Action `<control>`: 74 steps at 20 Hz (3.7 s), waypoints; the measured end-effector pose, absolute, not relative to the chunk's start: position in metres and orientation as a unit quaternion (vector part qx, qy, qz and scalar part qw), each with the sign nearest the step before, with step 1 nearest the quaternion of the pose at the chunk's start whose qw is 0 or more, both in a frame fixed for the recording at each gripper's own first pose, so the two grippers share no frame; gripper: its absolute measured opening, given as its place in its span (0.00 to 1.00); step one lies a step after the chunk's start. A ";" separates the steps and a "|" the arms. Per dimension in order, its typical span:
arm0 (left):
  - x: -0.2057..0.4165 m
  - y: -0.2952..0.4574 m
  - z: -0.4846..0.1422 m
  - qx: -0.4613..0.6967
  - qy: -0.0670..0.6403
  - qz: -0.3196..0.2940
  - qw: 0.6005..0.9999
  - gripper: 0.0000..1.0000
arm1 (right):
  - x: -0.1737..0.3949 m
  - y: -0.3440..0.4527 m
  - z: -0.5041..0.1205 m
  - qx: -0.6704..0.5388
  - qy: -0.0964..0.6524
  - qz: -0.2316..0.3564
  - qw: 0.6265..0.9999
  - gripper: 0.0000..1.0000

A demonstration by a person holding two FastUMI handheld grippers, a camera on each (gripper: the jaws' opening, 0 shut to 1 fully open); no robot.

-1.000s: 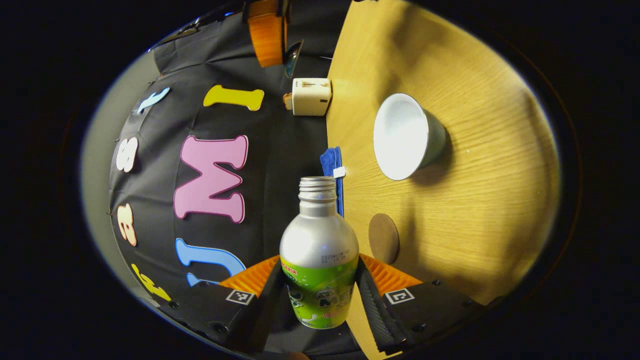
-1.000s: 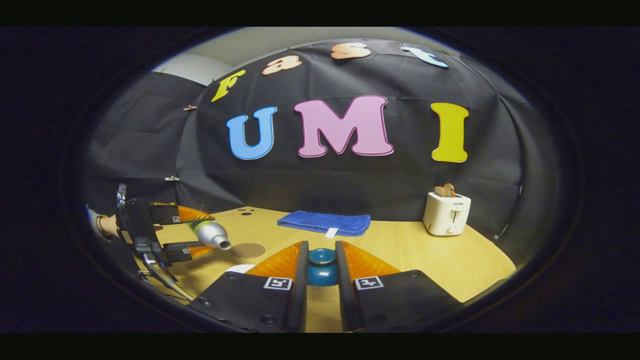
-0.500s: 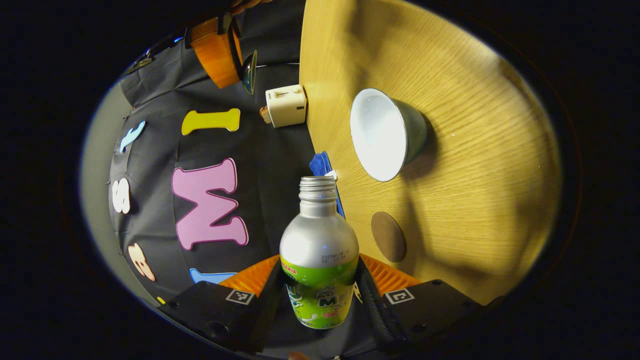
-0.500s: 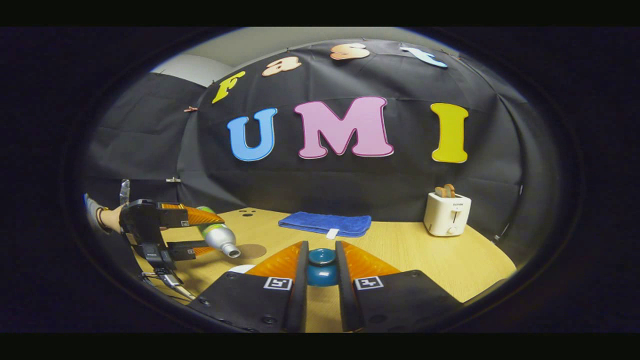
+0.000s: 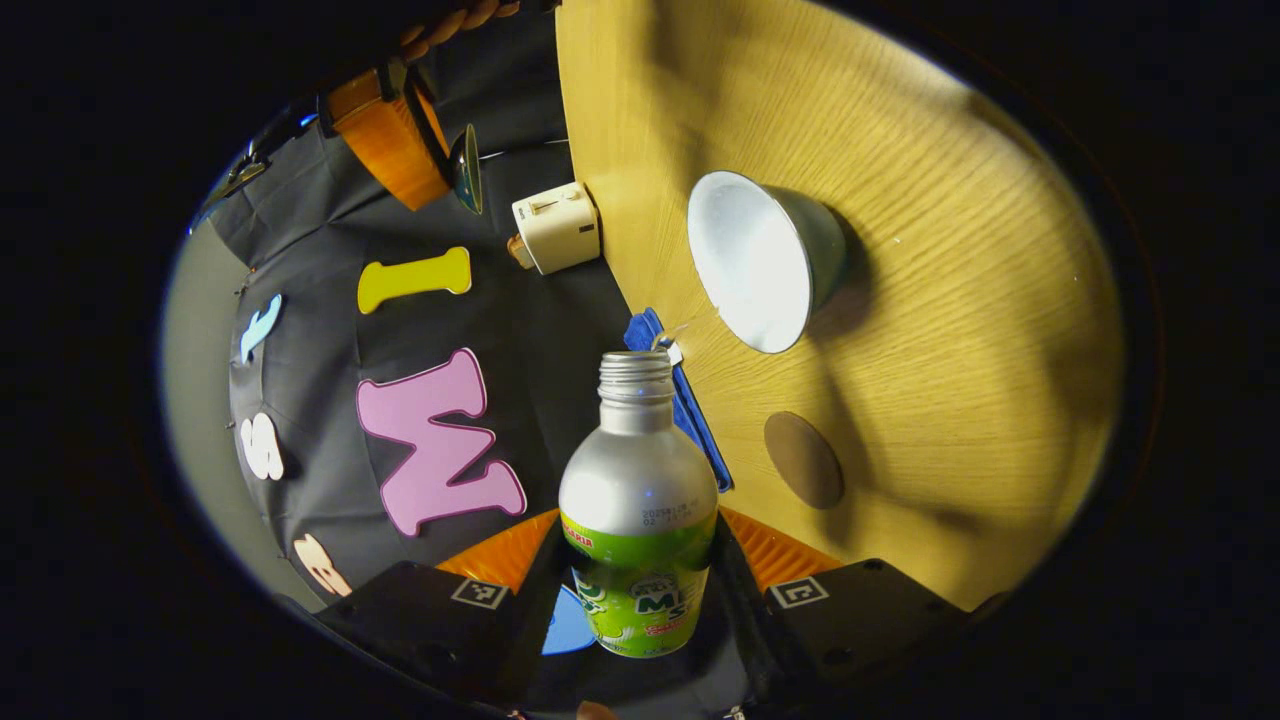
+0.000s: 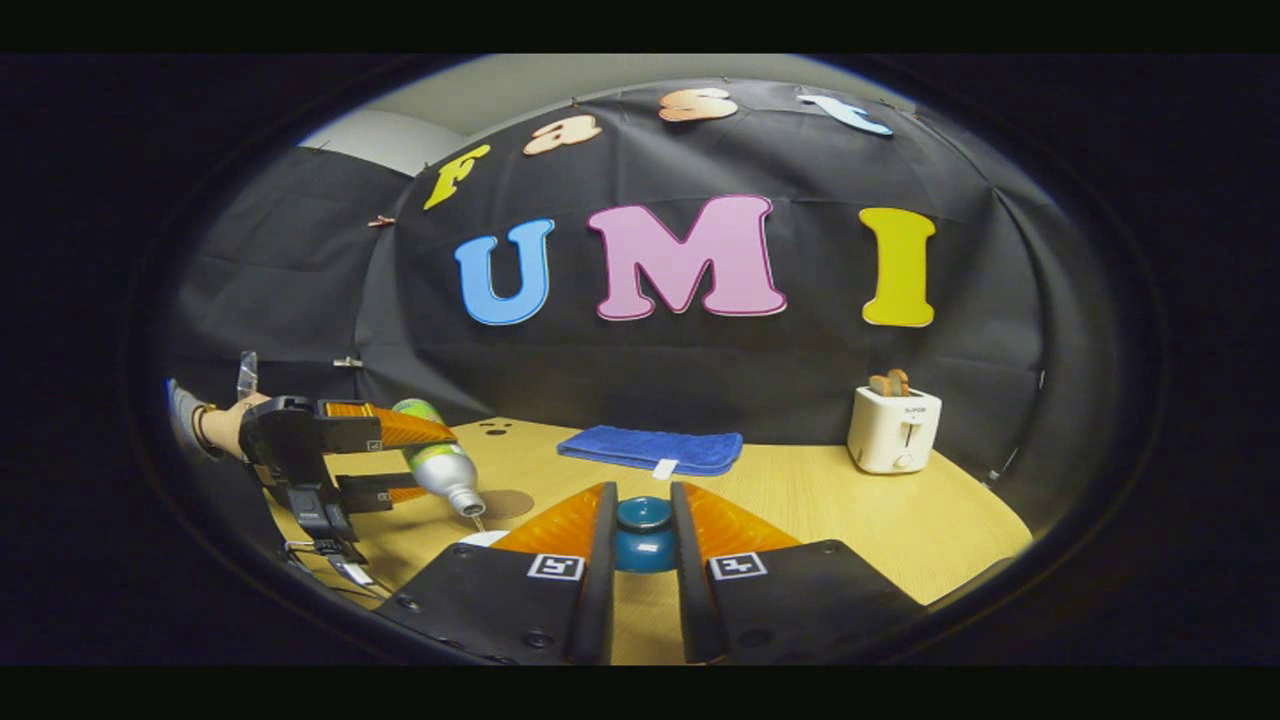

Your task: Open the teacup lid with one hand, grasp the water bottle and pour water into the teacup with the other hand; after pouring, place the water bottle on the coaster and then close the teacup lid.

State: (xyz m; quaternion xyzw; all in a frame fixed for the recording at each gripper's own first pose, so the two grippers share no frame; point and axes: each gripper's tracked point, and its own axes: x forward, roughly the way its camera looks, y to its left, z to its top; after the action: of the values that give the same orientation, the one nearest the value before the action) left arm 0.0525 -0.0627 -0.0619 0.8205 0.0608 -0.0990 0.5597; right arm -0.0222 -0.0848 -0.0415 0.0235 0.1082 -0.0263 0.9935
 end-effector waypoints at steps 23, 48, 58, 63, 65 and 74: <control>0.054 -0.071 -0.042 0.914 -0.041 -0.084 0.395 0.80 | -0.026 -0.087 -0.032 0.028 0.098 -0.026 0.994 0.30; 0.032 -0.065 -0.130 0.614 0.057 -0.160 0.770 0.80 | -0.026 -0.092 -0.033 0.032 0.097 -0.030 0.994 0.31; 0.024 -0.092 -0.085 0.079 0.019 -0.140 0.987 0.79 | -0.027 -0.094 -0.031 0.035 0.095 -0.032 0.994 0.30; 0.038 -0.088 -0.105 -0.023 0.025 -0.110 0.993 0.79 | -0.027 -0.092 -0.031 0.035 0.095 -0.030 0.994 0.30; 0.043 -0.086 -0.121 -0.052 0.047 -0.101 0.992 0.80 | -0.027 -0.093 -0.032 0.035 0.095 -0.030 0.994 0.30; 0.052 -0.080 -0.149 -0.051 0.076 -0.070 0.993 0.80 | -0.023 -0.089 -0.039 0.036 0.101 -0.027 0.994 0.30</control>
State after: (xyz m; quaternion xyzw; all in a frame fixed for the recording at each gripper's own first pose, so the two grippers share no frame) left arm 0.0516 -0.0803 -0.1492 -0.0506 0.0758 -0.0698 0.9934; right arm -0.0233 -0.0891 -0.0387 0.0358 0.1008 -0.0267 0.9939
